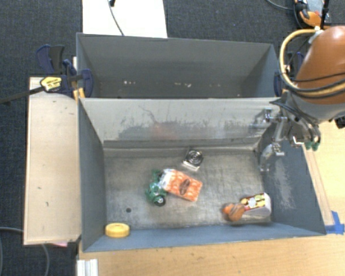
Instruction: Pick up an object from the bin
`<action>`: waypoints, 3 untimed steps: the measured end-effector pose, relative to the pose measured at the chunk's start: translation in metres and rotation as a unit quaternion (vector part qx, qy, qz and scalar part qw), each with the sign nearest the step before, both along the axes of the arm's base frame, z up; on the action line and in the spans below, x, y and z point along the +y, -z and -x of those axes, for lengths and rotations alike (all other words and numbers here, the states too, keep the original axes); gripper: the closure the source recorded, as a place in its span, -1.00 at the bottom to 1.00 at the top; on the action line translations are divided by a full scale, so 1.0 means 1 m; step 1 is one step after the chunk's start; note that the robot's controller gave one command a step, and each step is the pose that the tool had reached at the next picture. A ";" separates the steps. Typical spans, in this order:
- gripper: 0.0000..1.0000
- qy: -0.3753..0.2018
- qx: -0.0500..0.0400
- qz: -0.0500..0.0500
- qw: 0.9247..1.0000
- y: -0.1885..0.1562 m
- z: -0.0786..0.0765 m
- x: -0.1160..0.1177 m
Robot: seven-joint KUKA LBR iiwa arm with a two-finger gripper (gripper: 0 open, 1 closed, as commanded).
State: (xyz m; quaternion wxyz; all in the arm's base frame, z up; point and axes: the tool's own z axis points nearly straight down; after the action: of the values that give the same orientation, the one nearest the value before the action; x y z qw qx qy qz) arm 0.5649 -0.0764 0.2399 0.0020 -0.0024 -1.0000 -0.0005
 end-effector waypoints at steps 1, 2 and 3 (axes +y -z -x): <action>1.00 -0.002 -0.004 0.001 1.000 -0.004 -0.002 0.000; 1.00 -0.003 -0.004 0.001 1.000 -0.004 -0.002 0.000; 1.00 -0.074 -0.005 0.001 0.997 -0.005 -0.003 0.000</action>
Offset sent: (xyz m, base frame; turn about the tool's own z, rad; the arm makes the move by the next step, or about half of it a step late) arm 0.0000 0.0000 0.0000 0.0000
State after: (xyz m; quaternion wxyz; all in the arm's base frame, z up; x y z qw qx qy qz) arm 0.5683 -0.0765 0.2445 -0.0031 0.0718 -0.9974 0.0004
